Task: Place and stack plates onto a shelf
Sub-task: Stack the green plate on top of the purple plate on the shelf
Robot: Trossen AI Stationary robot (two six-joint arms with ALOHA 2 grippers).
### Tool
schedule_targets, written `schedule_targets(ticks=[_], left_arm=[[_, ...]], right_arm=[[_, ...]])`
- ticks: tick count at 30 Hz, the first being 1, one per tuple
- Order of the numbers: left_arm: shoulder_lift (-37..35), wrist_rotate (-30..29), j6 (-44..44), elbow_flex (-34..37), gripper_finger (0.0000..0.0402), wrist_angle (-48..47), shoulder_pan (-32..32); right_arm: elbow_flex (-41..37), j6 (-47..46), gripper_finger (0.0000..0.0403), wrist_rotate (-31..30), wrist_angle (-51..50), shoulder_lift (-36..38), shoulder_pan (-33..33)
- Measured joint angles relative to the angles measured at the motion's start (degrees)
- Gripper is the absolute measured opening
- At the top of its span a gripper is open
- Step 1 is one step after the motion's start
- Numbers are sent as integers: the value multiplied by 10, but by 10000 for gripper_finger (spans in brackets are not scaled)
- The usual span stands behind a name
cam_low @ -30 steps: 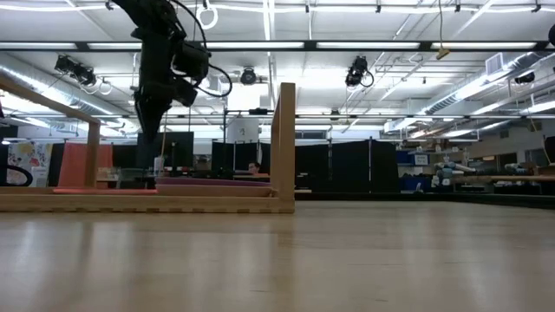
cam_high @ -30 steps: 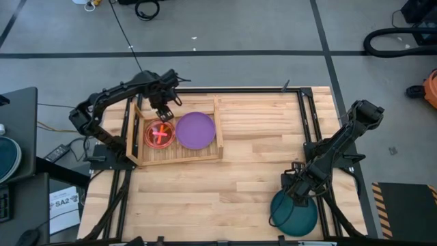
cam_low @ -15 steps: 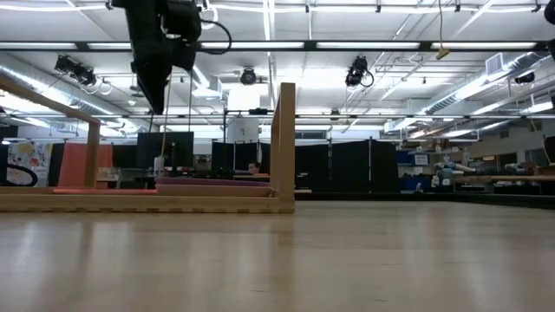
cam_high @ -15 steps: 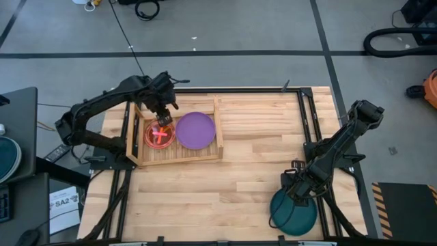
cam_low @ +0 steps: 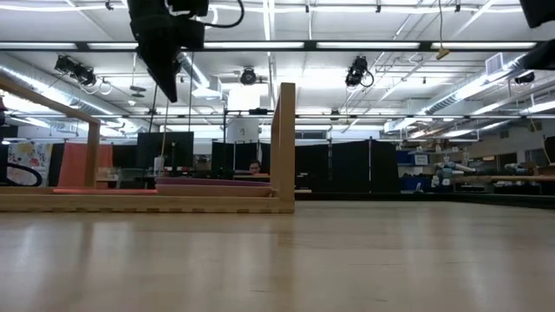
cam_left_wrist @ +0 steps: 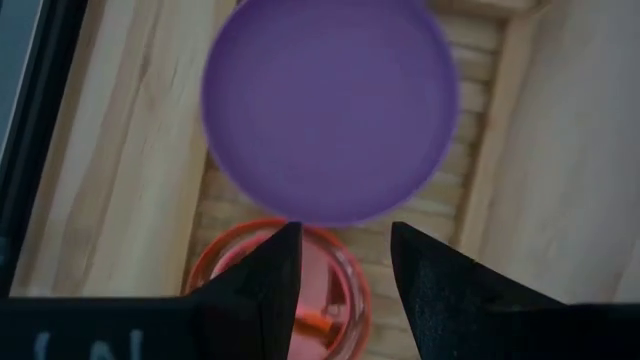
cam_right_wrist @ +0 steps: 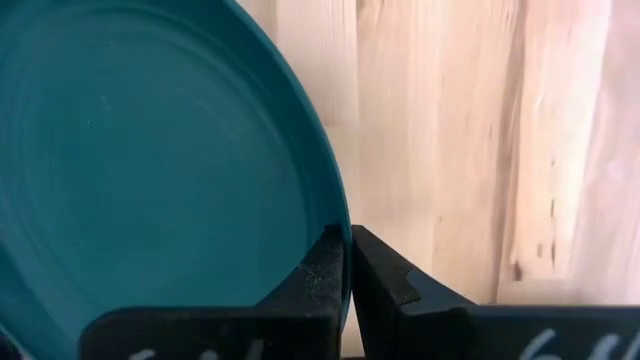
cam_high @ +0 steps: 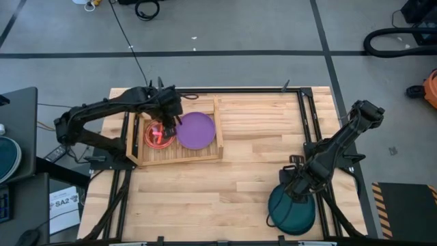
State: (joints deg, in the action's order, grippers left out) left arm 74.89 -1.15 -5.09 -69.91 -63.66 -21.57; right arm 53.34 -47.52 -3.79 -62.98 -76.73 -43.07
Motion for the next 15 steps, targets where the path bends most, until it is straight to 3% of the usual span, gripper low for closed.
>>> schedule_targets(ticks=[15], left_arm=[[0,-1,34,0,162,61,108]], right_arm=[[105,138,17,-31,-6,0,58]])
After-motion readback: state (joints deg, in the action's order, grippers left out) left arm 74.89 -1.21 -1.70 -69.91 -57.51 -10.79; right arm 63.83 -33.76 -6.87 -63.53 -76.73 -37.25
